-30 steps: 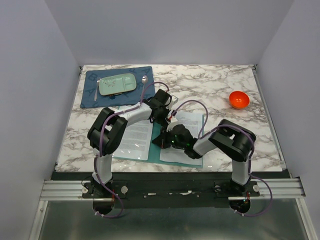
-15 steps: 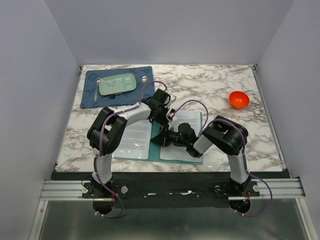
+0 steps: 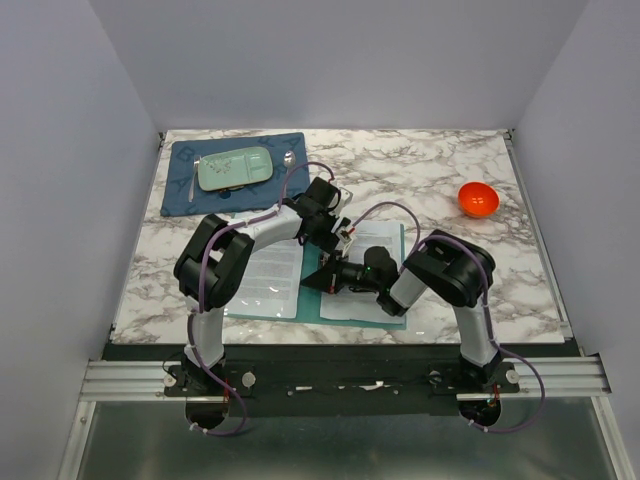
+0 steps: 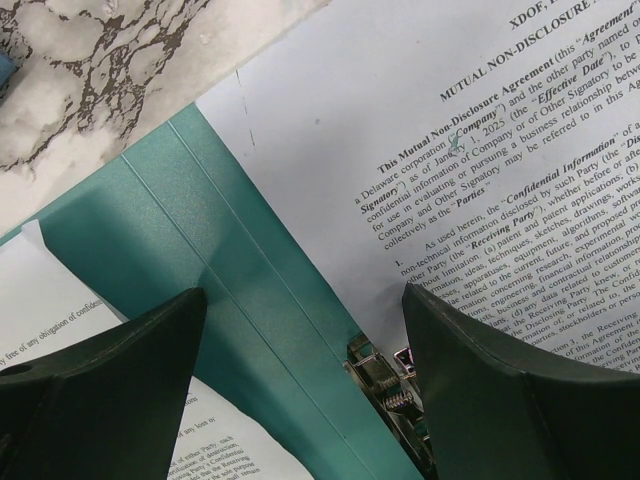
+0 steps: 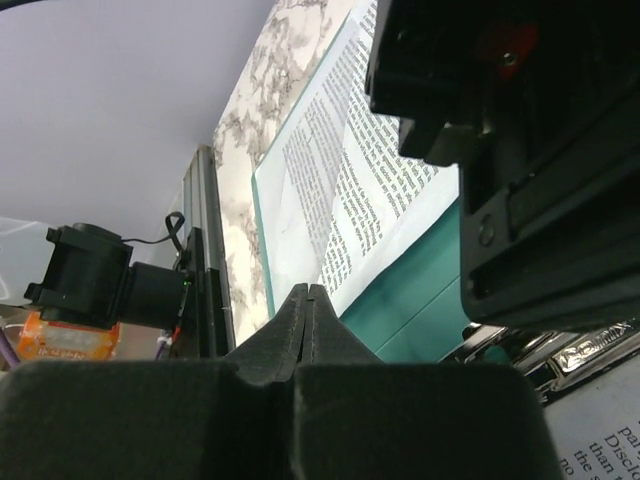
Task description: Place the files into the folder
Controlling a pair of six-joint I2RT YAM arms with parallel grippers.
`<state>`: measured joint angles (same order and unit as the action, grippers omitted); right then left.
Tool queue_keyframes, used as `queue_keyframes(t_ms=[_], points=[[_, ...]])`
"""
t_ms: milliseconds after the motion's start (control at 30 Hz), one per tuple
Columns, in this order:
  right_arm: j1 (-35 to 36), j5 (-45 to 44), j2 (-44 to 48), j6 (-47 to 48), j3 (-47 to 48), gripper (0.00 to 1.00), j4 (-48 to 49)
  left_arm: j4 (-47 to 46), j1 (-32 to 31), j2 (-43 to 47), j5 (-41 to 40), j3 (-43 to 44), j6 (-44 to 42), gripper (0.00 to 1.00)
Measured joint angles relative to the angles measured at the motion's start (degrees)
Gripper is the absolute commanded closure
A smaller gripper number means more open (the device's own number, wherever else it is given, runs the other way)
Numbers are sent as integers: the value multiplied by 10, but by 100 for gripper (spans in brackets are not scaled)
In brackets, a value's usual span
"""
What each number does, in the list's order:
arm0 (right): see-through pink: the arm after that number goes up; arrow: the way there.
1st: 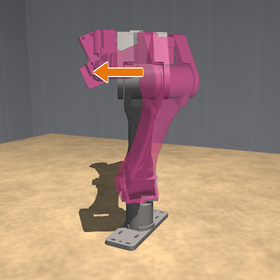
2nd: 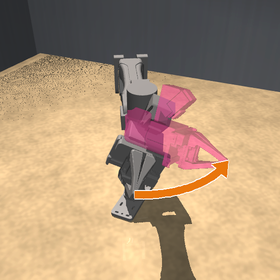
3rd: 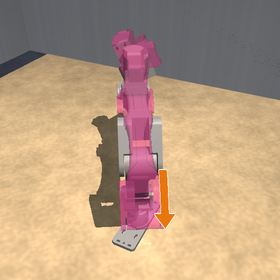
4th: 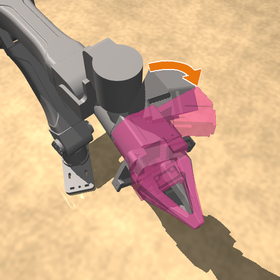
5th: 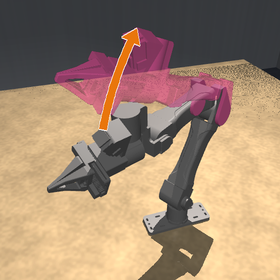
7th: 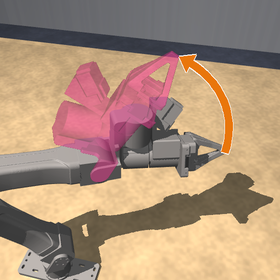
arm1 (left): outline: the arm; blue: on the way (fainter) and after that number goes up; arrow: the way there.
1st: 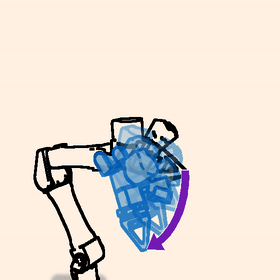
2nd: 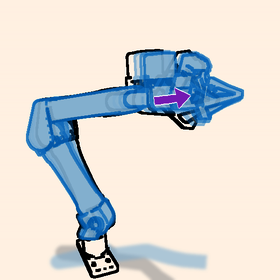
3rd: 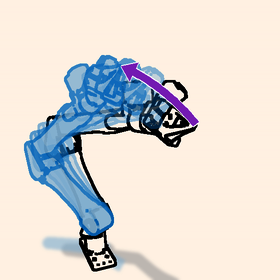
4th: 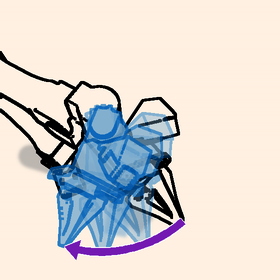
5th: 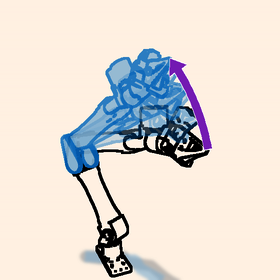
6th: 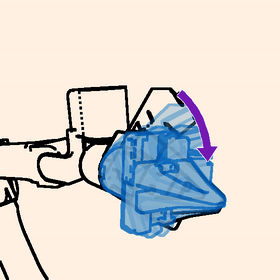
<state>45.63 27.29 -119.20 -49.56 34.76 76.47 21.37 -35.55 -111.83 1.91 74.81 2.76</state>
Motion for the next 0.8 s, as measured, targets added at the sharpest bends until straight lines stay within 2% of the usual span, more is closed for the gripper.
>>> queue_keyframes(t_ms=[167,400,767,800], points=[[-7,-2,23,-3,0,99,-26,1,0,0,1,0,0,13],[-29,-15,83,13,7,99,-120,2,0,1,9,0,-8,13],[-31,-32,109,64,16,99,-205,7,-1,1,14,1,-13,13],[-31,-38,111,70,16,95,-211,7,-1,1,14,1,-13,13]])
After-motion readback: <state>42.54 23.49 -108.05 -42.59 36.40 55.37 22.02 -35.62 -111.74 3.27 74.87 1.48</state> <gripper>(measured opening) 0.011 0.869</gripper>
